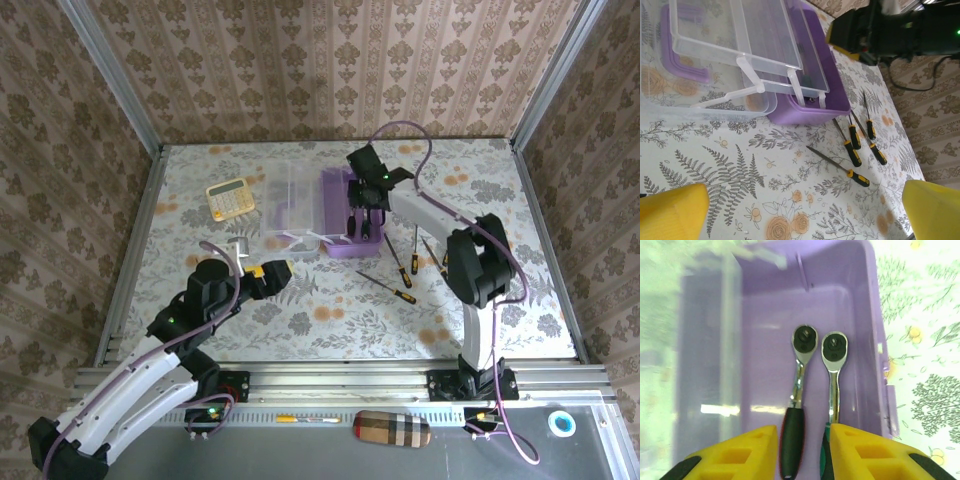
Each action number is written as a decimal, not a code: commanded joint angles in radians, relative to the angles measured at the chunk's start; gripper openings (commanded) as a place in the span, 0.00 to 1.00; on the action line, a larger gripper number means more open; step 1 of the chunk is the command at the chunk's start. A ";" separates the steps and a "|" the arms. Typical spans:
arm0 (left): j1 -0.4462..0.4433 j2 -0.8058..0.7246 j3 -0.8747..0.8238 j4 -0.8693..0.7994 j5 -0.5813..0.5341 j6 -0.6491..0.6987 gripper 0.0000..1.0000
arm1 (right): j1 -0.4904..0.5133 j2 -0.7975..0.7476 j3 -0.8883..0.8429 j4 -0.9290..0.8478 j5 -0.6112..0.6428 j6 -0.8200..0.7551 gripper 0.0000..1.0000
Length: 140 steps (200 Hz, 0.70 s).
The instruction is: Pack the tool kit
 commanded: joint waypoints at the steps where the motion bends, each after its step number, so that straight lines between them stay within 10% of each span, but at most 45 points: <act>1: 0.013 -0.013 0.035 -0.038 -0.020 0.029 1.00 | -0.002 -0.097 -0.048 -0.002 -0.007 -0.019 0.35; 50: 0.025 0.009 -0.053 0.034 -0.028 -0.107 1.00 | -0.001 -0.367 -0.399 0.106 -0.202 -0.001 0.41; 84: -0.006 0.087 -0.148 0.164 -0.016 -0.167 1.00 | -0.019 -0.610 -0.661 0.094 -0.113 -0.032 0.47; 140: -0.053 0.263 -0.077 0.171 -0.046 -0.126 1.00 | -0.045 -0.574 -0.697 0.003 -0.059 -0.069 0.46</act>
